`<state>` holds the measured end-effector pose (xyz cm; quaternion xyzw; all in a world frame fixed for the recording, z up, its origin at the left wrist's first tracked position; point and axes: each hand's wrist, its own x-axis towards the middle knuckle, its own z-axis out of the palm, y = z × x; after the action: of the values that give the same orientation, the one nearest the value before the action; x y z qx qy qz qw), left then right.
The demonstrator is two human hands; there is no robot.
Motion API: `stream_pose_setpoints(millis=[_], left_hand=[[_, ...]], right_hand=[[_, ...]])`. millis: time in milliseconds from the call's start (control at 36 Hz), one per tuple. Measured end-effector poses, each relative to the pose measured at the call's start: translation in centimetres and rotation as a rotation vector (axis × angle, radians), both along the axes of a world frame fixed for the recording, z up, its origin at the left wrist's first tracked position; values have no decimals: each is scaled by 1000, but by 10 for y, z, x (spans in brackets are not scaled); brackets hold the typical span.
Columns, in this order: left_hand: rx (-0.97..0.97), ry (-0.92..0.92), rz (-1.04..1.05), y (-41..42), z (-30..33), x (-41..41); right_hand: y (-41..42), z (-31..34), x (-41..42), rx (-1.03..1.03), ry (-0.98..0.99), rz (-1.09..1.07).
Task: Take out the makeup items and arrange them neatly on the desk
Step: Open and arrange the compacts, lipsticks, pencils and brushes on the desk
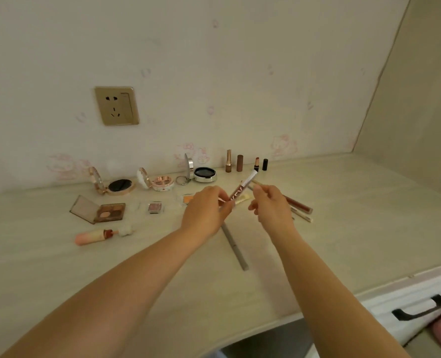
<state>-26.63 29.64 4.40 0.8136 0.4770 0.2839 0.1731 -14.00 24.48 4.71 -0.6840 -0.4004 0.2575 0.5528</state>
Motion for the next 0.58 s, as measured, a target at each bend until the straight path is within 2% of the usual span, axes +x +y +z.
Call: stream_pose_setpoints(millis=[56,139,306,500,583], left_hand=[[37,43,-10,-3,0,-24],[93,95,-2,-9,-3,-60],[138,56,75,-21,-14,-125],[190,7,207,-24,-31,-184],[167,36,227,-27,-38,-198]], right_hand=[[4,5,-13,10,68,25],[9,7,-40,-1,5,76],[23,-5,-103,17,84,207],[31,-26,-165,7,363,375],[30,-39,-175,10,247,412]])
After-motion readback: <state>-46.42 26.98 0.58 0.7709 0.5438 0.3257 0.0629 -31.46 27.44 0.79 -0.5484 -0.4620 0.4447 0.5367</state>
